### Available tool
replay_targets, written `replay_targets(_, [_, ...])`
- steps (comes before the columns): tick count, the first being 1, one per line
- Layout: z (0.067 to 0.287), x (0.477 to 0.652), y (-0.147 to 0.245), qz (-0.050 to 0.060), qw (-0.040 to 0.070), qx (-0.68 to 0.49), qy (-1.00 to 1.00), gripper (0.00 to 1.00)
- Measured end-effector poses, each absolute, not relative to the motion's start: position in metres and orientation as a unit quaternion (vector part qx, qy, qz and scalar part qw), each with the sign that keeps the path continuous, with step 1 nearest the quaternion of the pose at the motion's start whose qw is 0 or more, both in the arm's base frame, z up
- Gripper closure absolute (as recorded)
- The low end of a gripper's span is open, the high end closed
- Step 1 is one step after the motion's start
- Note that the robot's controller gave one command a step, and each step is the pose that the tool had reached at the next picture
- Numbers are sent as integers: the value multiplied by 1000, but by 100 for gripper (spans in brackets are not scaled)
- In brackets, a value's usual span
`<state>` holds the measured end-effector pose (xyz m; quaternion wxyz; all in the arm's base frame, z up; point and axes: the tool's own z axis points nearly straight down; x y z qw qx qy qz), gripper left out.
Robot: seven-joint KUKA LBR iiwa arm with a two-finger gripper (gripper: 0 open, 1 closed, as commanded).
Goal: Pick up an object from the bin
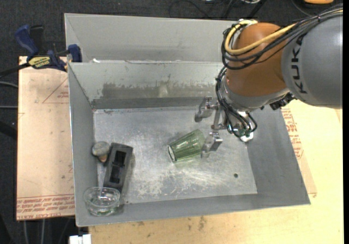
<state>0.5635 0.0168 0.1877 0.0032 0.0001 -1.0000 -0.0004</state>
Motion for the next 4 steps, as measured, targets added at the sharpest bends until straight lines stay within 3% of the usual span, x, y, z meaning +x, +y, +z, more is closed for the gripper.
replay_targets(1, [192, 565, 17, -1, 0, 0, -1000, 0])
replay_targets(2, [85, 585, 39, -2, 1, 99, -995, 100])
replay_targets(3, [85, 585, 39, -2, 1, 99, -995, 100])
replay_targets(4, [218, 582, 31, 0, -2, 89, -996, 100])
